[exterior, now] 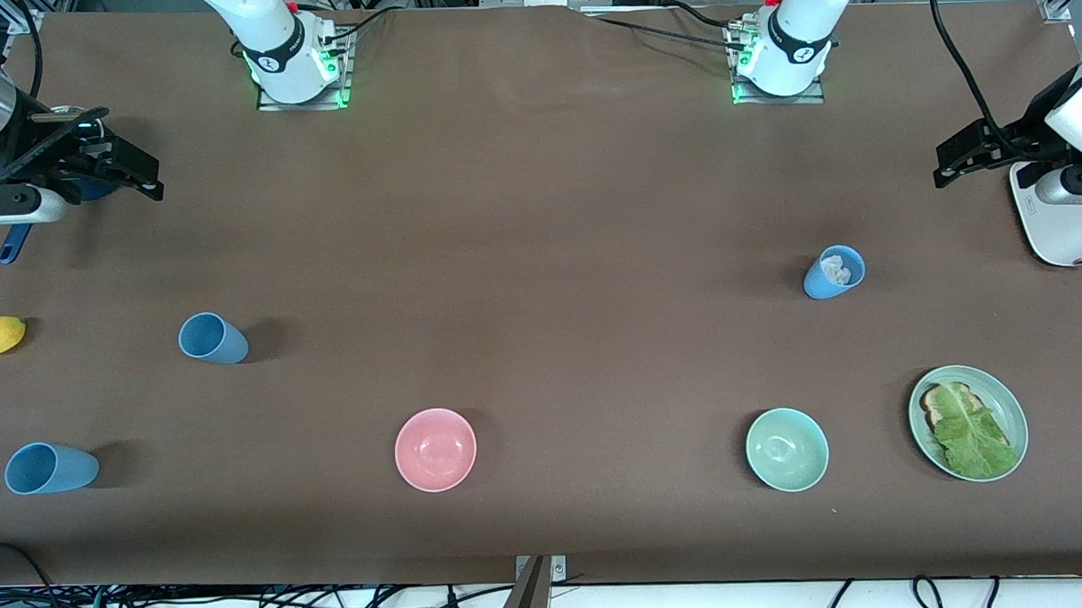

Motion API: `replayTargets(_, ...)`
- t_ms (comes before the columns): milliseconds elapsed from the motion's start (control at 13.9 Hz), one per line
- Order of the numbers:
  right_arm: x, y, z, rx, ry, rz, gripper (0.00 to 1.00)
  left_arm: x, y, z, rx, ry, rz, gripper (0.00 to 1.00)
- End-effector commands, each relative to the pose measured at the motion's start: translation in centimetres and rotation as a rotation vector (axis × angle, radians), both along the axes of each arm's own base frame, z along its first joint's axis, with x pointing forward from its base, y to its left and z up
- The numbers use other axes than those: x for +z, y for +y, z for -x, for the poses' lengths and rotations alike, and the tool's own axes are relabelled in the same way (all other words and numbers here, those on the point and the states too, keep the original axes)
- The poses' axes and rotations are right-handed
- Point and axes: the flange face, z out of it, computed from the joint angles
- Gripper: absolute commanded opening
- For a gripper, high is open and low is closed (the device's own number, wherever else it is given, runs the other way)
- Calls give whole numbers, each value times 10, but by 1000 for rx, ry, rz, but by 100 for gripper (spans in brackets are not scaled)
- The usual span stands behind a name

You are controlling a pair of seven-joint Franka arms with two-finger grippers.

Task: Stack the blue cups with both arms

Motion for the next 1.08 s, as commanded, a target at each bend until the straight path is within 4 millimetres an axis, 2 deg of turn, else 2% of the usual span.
replayTargets(0, 6, 2, 5, -7, -7, -15, 100, 2, -2, 3, -10, 6, 9, 100)
replayTargets(1008, 2, -2, -1, -12, -7, -10, 100, 2, -7, 3, -21, 7, 9, 100)
